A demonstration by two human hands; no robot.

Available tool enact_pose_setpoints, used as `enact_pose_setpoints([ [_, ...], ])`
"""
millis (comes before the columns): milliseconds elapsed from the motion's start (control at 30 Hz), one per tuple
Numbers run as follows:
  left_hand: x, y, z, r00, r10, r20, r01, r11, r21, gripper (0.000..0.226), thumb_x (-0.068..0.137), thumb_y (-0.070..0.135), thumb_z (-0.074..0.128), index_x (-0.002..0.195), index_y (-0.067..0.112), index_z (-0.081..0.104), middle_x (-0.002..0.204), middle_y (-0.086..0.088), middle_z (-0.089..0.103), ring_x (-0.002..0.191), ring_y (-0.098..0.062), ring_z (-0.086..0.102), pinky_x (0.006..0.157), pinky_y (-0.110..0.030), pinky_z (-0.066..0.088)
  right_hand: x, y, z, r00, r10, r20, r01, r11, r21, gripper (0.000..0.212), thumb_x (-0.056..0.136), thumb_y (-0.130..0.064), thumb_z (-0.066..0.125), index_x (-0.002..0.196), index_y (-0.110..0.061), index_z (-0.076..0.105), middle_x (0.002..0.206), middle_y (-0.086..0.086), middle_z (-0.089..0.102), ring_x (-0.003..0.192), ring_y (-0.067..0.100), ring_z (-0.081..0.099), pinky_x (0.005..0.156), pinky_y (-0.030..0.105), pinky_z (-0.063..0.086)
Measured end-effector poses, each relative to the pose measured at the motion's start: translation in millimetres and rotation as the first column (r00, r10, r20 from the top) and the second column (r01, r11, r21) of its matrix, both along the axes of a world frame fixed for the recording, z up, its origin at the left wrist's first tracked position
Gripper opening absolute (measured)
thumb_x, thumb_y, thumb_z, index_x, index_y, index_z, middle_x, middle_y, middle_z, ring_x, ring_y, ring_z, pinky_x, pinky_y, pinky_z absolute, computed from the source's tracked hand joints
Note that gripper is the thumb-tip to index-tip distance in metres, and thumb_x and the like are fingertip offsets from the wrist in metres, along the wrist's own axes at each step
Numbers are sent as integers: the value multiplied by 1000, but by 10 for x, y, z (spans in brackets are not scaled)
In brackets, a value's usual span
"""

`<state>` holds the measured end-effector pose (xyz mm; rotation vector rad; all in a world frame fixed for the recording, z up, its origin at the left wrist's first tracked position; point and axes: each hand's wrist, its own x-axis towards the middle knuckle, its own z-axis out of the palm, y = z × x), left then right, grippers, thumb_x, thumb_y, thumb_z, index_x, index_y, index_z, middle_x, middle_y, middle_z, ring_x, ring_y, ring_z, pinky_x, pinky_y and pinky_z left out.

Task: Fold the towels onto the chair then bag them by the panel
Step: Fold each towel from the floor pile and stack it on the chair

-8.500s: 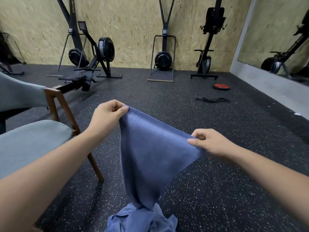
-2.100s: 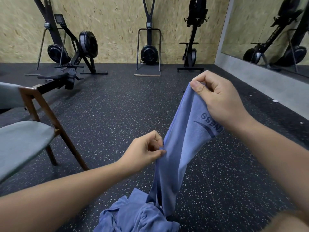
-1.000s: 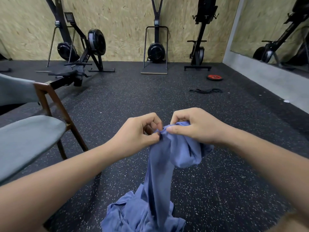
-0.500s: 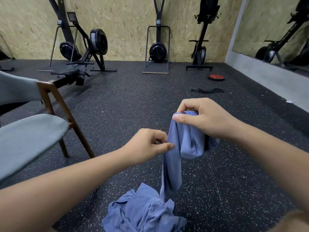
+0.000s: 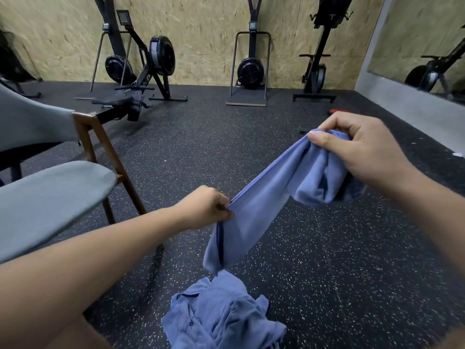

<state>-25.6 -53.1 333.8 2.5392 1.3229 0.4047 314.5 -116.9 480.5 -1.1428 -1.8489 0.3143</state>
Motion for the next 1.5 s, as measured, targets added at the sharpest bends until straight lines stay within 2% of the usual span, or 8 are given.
enact_pose_setpoints([
  [200, -441, 291, -68, 992, 86, -95, -83, 996, 40, 51, 94, 39, 80, 66, 11, 47, 60, -2, 50, 61, -20, 39, 63, -37, 44, 162, 110, -71, 996, -89, 13, 89, 996, -3, 15, 99, -30, 77, 88, -20, 72, 86, -6, 73, 77, 0, 60, 74, 22, 47],
  [333, -728, 423, -75, 977, 166, -136, -158, 985, 68, 49, 95, 44, 77, 64, 21, 47, 64, 2, 58, 67, -23, 52, 66, -37, 45, 294, 258, -210, 985, -165, 46, 166, 986, -29, 15, 99, -32, 76, 88, -22, 72, 88, -6, 74, 77, 1, 60, 71, 14, 44],
  [467, -966, 490, -81, 959, 258, -114, -254, 966, 48, 38, 97, 45, 76, 71, 21, 64, 67, 6, 66, 70, -16, 62, 71, -35, 50, 445, 387, -359, 974, -223, 47, 226, 972, -71, 15, 98, -35, 75, 88, -24, 74, 91, -6, 76, 86, 9, 66, 76, 26, 47],
  [600, -1060, 486, -36, 944, 319, -87, -318, 948, 28, 40, 98, 44, 75, 62, 39, 59, 59, 15, 64, 65, -4, 62, 72, -32, 51, 541, 489, -547, 962, -261, 75, 269, 956, -122, 17, 99, -35, 74, 86, -25, 72, 88, -8, 76, 85, 10, 67, 73, 28, 47],
  [900, -1122, 494, 59, 903, 429, -19, -430, 903, -21, 11, 96, 45, 78, 92, 34, 80, 91, 7, 77, 93, -17, 70, 86, -35, 54, 727, 656, -911, 931, -309, 194, 347, 913, -213, 19, 99, -35, 72, 82, -26, 71, 85, -10, 75, 88, 9, 68, 76, 35, 48],
  [1100, -1137, 422, 114, 878, 474, 71, -471, 881, -48, 27, 89, 55, 81, 79, 31, 80, 72, 8, 72, 73, -11, 65, 63, -30, 46, 875, 750, -1179, 900, -319, 297, 402, 870, -286, 21, 100, -35, 72, 81, -27, 70, 88, -11, 74, 91, 15, 66, 77, 36, 43],
  [1333, -1204, 379, 123, 877, 477, 56, -473, 878, -74, 6, 100, 34, 75, 98, 30, 80, 90, 8, 76, 89, -16, 71, 65, -16, 45, 1034, 833, -1374, 866, -348, 359, 467, 818, -335, 22, 99, -40, 72, 81, -27, 68, 89, -9, 72, 92, 21, 65, 77, 38, 45],
  [1500, -1161, 351, 145, 859, 484, 165, -463, 873, -153, 9, 99, 33, 77, 90, 30, 80, 72, 13, 73, 63, -4, 61, 50, -7, 40, 1105, 855, -1448, 858, -340, 384, 475, 809, -346, 22, 99, -41, 72, 82, -27, 69, 91, -8, 72, 94, 23, 64, 79, 38, 45],
])
